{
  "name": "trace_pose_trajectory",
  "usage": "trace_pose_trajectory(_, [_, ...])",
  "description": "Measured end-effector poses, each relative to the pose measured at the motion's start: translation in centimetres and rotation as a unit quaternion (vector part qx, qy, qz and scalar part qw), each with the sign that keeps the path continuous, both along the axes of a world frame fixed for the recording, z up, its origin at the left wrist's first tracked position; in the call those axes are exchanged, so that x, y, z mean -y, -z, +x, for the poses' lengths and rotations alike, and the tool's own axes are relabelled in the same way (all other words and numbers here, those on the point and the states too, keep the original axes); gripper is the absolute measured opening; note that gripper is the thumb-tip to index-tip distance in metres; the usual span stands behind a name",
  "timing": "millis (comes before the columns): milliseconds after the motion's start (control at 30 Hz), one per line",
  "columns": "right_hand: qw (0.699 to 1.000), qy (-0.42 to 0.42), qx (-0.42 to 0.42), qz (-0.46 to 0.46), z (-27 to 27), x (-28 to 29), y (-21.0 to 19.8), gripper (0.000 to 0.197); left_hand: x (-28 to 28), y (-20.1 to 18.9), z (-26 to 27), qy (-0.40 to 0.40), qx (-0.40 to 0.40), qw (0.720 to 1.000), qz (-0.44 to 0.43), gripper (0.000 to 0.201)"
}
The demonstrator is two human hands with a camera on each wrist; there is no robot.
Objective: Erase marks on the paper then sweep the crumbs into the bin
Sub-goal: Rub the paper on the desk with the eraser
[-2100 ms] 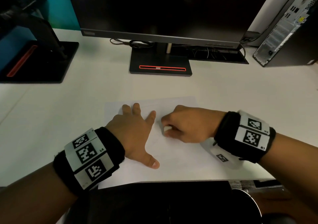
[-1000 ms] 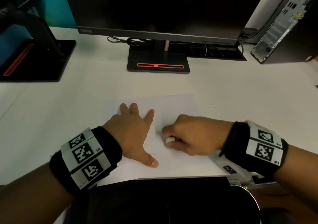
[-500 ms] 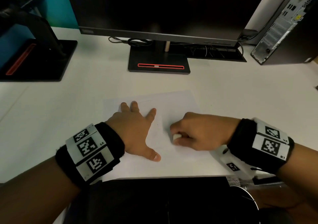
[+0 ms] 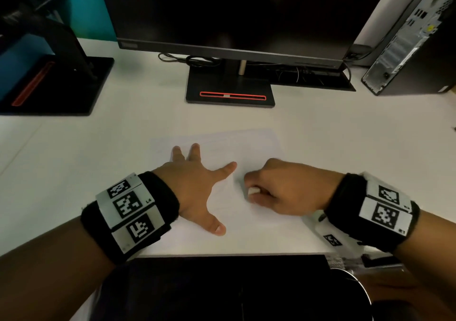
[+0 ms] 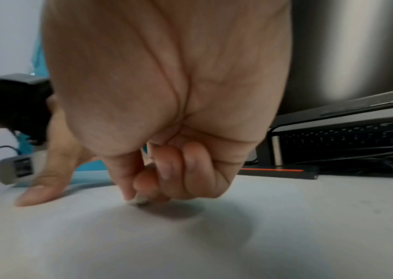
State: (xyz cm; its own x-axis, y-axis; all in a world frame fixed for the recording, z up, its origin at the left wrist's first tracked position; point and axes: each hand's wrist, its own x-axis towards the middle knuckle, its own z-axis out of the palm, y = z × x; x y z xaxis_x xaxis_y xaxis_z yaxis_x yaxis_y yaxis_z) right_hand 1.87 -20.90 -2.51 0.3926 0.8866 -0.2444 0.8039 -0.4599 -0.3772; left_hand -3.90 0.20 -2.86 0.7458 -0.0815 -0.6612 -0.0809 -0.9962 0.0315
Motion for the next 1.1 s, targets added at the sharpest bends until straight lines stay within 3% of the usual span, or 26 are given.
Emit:
trace_pose_trajectory(133, [0.998, -0.045, -0.052, -0.011, -1.2, 0.2, -0.3, 0.019, -0.1, 0.0, -0.1, -0.001, -0.003, 1.000, 0.003, 0.133])
trace_pose_trajectory(300, [1.000, -0.020, 0.001, 0.001, -0.2, -0.1, 0.1, 0.017, 0.1, -0.1, -0.1, 0.002, -0.007, 1.000, 0.009, 0.134])
trace_pose_trajectory(400, [0.997, -0.067, -0.042, -0.002, -1.8, -0.4, 0.3, 0.017, 0.0, 0.0, -0.1, 0.003, -0.004, 1.000, 0.010, 0.134])
trace_pose_trajectory(567, [1.000, -0.019, -0.003, 0.001, 0.5, -0.4, -0.2, 0.019, 0.0, -0.1, -0.1, 0.003, -0.004, 1.000, 0.009, 0.134])
trace_pose_trajectory(767, [0.997, -0.068, -0.046, -0.009, -1.6, -1.0, -0.1, 0.019, -0.1, 0.1, -0.1, 0.007, 0.000, 1.000, 0.008, 0.134])
trace_pose_trajectory(933, [1.000, -0.029, 0.010, -0.006, -0.8, -1.5, 0.0, 0.017, -0.2, 0.1, -0.1, 0.007, -0.002, 1.000, 0.005, 0.133])
trace_pose_trajectory(1100, [0.996, -0.064, -0.056, -0.013, -1.9, -1.5, -0.4, 0.017, -0.2, 0.2, -0.2, 0.008, 0.001, 1.000, 0.007, 0.134])
